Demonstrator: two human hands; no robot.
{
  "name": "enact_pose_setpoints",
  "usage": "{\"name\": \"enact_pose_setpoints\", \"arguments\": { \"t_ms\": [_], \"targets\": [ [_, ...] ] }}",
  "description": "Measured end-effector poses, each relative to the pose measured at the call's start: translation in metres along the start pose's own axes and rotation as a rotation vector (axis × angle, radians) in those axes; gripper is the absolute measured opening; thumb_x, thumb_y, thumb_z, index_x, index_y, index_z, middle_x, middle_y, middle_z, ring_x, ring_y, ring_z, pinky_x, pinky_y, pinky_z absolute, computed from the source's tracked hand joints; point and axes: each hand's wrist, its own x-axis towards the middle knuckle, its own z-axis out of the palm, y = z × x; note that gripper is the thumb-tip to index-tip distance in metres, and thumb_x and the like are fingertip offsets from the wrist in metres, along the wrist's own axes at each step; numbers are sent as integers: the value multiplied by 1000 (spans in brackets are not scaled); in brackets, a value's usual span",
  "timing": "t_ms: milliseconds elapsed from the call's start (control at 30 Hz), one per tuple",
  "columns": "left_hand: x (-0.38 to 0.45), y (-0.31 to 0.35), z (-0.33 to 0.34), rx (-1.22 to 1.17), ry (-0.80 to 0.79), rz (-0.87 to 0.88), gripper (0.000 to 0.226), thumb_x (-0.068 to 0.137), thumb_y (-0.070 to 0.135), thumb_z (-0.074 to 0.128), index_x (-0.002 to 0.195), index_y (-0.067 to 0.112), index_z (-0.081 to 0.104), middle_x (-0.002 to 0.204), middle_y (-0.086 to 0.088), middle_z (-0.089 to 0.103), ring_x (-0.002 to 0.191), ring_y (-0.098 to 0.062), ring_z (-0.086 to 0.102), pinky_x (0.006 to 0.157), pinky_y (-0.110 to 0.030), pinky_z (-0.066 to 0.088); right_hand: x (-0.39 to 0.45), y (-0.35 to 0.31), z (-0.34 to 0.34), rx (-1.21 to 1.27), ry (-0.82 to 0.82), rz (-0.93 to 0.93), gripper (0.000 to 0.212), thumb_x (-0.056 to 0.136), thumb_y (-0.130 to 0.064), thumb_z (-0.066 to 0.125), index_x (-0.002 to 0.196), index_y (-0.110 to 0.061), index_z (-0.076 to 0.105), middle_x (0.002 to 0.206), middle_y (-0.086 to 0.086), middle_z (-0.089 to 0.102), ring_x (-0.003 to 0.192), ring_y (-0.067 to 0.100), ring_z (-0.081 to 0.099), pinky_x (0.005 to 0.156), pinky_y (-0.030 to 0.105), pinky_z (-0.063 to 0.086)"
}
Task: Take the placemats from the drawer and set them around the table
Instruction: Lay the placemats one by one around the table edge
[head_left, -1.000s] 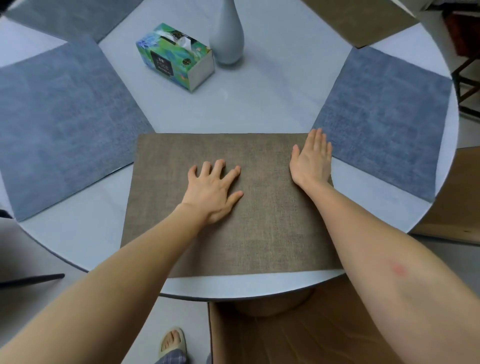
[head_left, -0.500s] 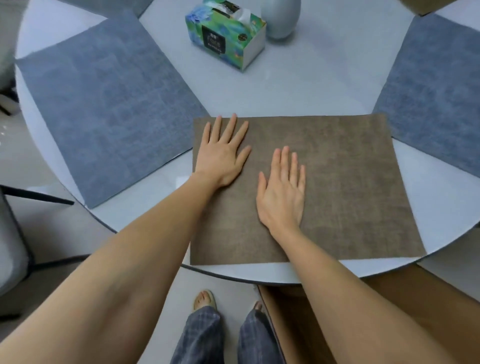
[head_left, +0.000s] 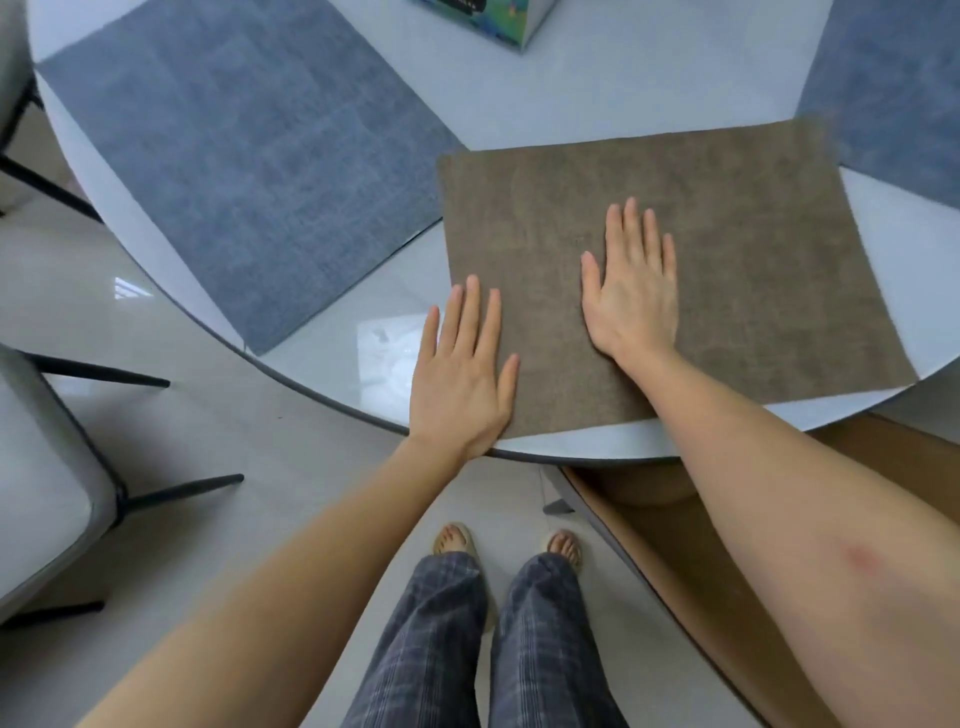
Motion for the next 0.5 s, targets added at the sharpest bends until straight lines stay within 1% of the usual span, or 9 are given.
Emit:
{"name": "enact_pose_setpoints", "arguments": {
  "t_ms": [100,167,233,300,367,400,433,467,500],
  "targets": [
    [2,-1,0,-8,3,1,64,99,43,24,154,9,18,161,-14,12,149,-27,8,122,-42,4,-24,-4,1,3,-19,-1,61,100,-43,18,153,-13,9,160,9,6,148,23,4,121,41,5],
    [2,-1,0,-17,-7,1,65,98,43,22,154,9,19,161,-14,13,149,-28,9,121,-43,6,-56,-7,2,6,-43,-57,61,101,-44,18,153,-15,7,160,9,4,148,24,2,121,41,4],
    [0,0,-4,-2,-31,2,67,98,44,18,154,8,18,161,-15,12,149,-29,9,121,-43,6,-95,-1,0,-9,-94,-142,61,100,-45,17,153,-16,5,160,9,2,148,24,1,121,41,4],
    [1,1,-13,24,-93,2,68,98,47,18,154,8,12,161,-15,7,149,-29,6,120,-43,5,-129,10,-6,-37,-184,-197,63,98,-49,13,152,-18,0,161,7,-2,148,22,-3,121,41,3],
    [5,4,-26,59,-226,-29,71,100,50,23,155,9,5,162,-15,-1,149,-29,1,120,-44,6,-153,26,-19,-59,-312,-248,65,97,-50,15,151,-21,-6,160,3,-8,147,19,-9,121,42,4],
    [9,8,-36,69,-311,-60,71,100,50,26,154,9,4,162,-15,-2,149,-30,0,120,-45,9,-160,35,-29,-53,-384,-279,65,99,-49,22,151,-23,-6,160,1,-11,147,18,-11,122,41,5],
    [15,14,-47,70,-402,-94,71,99,49,30,154,9,7,161,-16,0,149,-33,4,118,-46,14,-163,46,-42,-30,-456,-302,66,99,-45,31,152,-24,-4,160,-1,-11,147,17,-10,122,40,6],
    [22,24,-61,76,-502,-109,68,99,47,34,152,9,17,160,-17,9,146,-35,14,116,-47,22,-163,58,-57,10,-530,-302,66,99,-41,38,153,-24,3,161,-2,-5,148,16,-3,121,37,10],
    [29,38,-77,109,-603,-78,62,98,46,38,148,10,30,156,-17,24,141,-36,29,111,-46,31,-162,71,-75,54,-598,-264,62,98,-38,42,152,-23,16,161,-2,8,148,17,10,120,36,18]
  ]
}}
